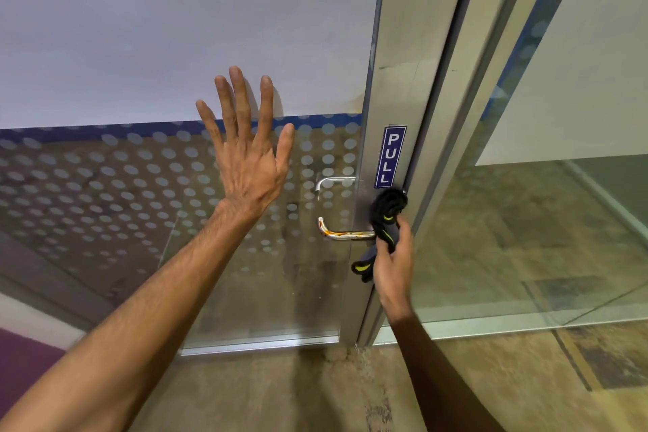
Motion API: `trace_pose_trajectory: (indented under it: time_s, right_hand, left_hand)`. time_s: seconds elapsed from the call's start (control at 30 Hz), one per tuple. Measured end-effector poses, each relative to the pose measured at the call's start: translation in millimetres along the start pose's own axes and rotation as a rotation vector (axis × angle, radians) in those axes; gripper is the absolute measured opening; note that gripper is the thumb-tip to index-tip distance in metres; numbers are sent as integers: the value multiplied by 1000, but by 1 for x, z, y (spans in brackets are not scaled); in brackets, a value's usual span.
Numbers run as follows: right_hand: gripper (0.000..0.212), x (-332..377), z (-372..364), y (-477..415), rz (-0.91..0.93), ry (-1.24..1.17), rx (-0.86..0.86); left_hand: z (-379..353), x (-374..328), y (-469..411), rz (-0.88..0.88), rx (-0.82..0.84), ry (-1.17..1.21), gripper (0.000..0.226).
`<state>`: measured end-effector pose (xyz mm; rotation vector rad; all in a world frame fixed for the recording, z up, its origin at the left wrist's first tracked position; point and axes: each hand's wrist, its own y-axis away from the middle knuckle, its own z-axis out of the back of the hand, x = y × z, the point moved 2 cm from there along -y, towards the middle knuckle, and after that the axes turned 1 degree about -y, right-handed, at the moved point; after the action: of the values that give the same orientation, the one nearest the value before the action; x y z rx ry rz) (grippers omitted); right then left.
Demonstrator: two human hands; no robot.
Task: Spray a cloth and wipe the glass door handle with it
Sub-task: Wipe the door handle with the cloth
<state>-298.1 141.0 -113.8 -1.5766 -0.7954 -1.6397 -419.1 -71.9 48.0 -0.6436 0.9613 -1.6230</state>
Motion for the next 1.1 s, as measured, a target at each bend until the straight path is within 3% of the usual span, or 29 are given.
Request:
trace_pose_trajectory:
  time_s: [0.13,0.23,0.3,0.37,0.47,0.53,0.67,0.8,1.03,1.1]
  right_hand:
    - [69,0,-6,-4,-82,-279,23]
    - [36,8,-3,-5,-276,-708,-29]
    - [32,7,-4,-13,-372,-851,-92]
    - [16,11,-11,-24,-390,-792,-165]
    - [39,8,-24,-38,-466,-608,-241]
    - [55,3,-29,-39,-525,-606,-197]
    - [66,6,-26,-33,-590,-531,-44]
    - [40,8,-25,-32,-601,-539,-73]
    - [29,13,-35,-18,-609,-563,-142]
    - [36,13,-40,-16,-595,-586,-176]
  left_hand:
    - [-8,5,6,-9,-38,24,72]
    - [-12,8,8,-19,-54,33,72]
    - [-13,8,8,-24,-58,31,73]
    - [-14,9,6,-29,-58,28,74]
    - [-14,10,4,-24,-50,21,76]
    - [-13,11,4,-11,-40,24,73]
    - [-11,14,4,0,-38,37,66]
    - [-8,15,6,-5,-59,58,66]
    - [-11,23,16,-14,-69,51,73]
    - [-13,26,18,-17,-68,52,73]
